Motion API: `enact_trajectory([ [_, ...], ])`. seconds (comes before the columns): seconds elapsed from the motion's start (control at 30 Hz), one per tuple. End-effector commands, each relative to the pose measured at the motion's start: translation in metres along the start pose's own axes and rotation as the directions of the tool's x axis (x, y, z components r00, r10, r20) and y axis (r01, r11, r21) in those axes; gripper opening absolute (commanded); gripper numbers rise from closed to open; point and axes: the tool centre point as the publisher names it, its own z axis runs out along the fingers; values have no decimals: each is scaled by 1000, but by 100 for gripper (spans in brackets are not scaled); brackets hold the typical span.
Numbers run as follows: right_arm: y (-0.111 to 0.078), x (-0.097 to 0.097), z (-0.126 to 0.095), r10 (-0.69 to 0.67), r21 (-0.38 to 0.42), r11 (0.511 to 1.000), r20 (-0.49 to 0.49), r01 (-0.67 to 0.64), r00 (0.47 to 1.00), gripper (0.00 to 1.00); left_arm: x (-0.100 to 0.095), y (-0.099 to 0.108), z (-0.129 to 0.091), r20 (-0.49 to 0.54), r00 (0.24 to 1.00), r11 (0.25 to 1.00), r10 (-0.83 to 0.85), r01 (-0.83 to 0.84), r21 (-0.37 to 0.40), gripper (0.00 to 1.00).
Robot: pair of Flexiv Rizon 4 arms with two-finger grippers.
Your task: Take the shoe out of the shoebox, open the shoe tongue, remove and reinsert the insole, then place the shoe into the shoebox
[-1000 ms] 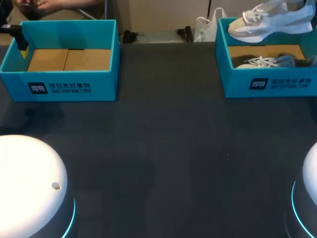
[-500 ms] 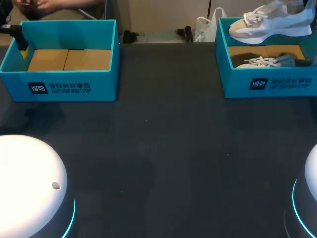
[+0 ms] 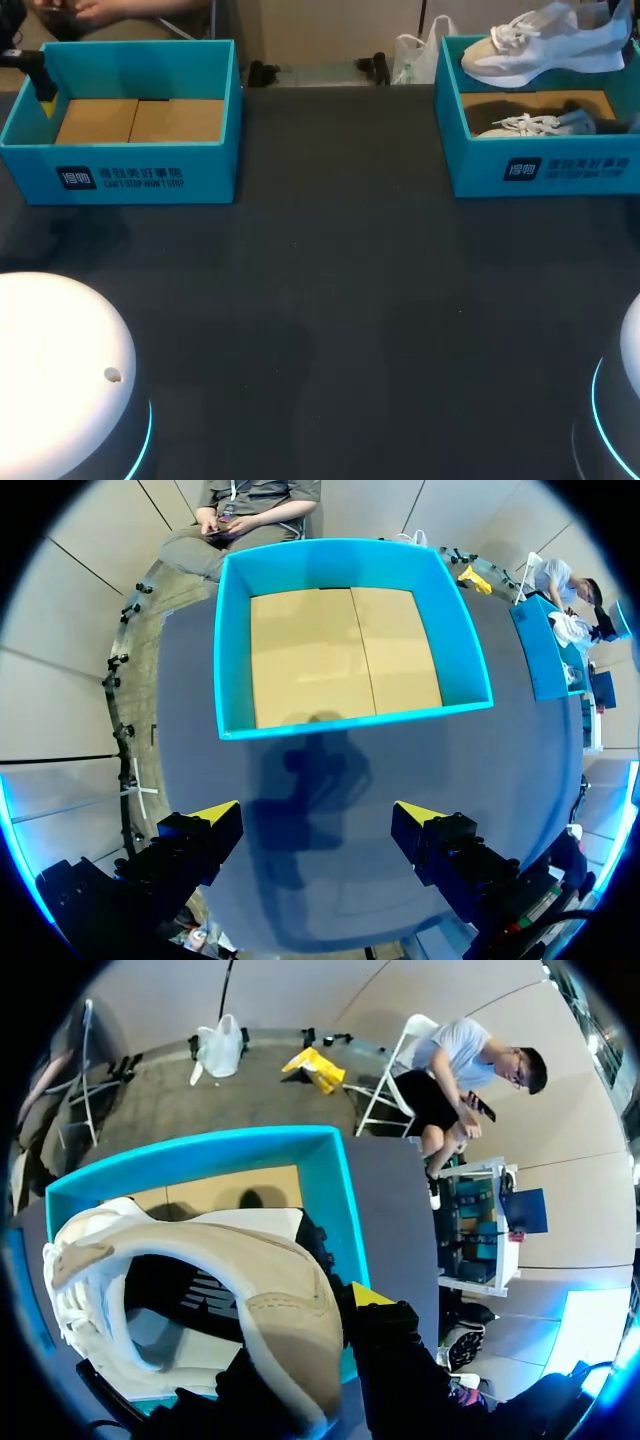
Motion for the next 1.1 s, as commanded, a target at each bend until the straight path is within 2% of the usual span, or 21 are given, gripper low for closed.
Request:
enact_trajectory([
  [0.03,4,-1,10,-3,2,1000,-13,3,1000,0,0,1,0,2,1000,1000,0,0,1,100],
  [0.33,7,3,24,-8,16,1000,-28,8,1000,0,0,1,0,2,1000,1000,0,0,1,100],
  [0.6,18,7,33,-17,15,1000,-33,17,999,0,0,1,0,2,1000,1000,0,0,1,100],
  [0.73,24,8,47,-23,22,999,-51,24,998,0,0,1,0,2,1000,1000,0,0,1,100],
  [1.1,30,15,59,-19,39,999,-67,21,998,0,0,1,0,2,1000,1000,0,0,1,100],
])
